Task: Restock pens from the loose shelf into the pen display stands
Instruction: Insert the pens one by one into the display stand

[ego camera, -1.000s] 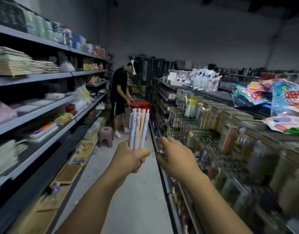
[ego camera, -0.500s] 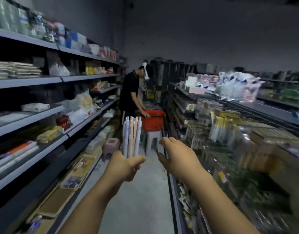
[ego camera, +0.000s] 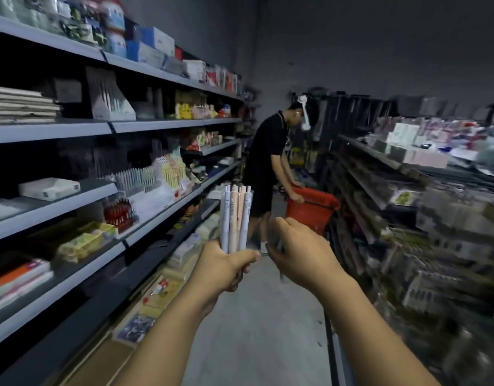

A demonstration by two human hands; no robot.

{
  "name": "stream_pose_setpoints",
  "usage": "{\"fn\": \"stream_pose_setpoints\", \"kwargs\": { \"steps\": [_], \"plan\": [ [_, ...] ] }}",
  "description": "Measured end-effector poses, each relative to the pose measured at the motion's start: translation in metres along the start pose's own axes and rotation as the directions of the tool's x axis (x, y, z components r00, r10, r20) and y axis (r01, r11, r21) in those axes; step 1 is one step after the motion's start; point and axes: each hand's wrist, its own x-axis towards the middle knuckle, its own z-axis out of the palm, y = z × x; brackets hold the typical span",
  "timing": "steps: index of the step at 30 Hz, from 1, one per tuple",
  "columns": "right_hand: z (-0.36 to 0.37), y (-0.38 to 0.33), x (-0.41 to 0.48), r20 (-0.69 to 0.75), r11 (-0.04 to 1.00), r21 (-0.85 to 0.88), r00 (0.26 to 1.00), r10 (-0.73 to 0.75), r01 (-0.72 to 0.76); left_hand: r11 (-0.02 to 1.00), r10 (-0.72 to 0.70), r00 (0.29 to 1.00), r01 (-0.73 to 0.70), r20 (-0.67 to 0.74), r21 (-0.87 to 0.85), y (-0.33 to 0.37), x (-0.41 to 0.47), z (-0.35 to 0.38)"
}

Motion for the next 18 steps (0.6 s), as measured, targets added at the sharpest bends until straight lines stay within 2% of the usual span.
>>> {"fn": "stream_pose_setpoints", "kwargs": {
  "steps": [10,14,18],
  "plan": [
    [0.112,0.094,0.227,0.033,0.996,0.091,0.999,0.008,-0.011,0.997,-0.017,0.997,0.022,-0.071,0.072,-0.013,0.263,-0.007],
    [0.172,0.132,0.317,0.058,0.99,0.135,0.997,-0.043,0.035,0.996,-0.034,0.991,0.045,-0.127,0.079,-0.045,0.363,-0.022],
    [0.228,0.156,0.413,0.08,0.978,0.173,0.988,-0.131,0.116,0.995,-0.057,0.969,0.076,-0.242,0.072,-0.06,0.461,-0.032]
  ]
}}
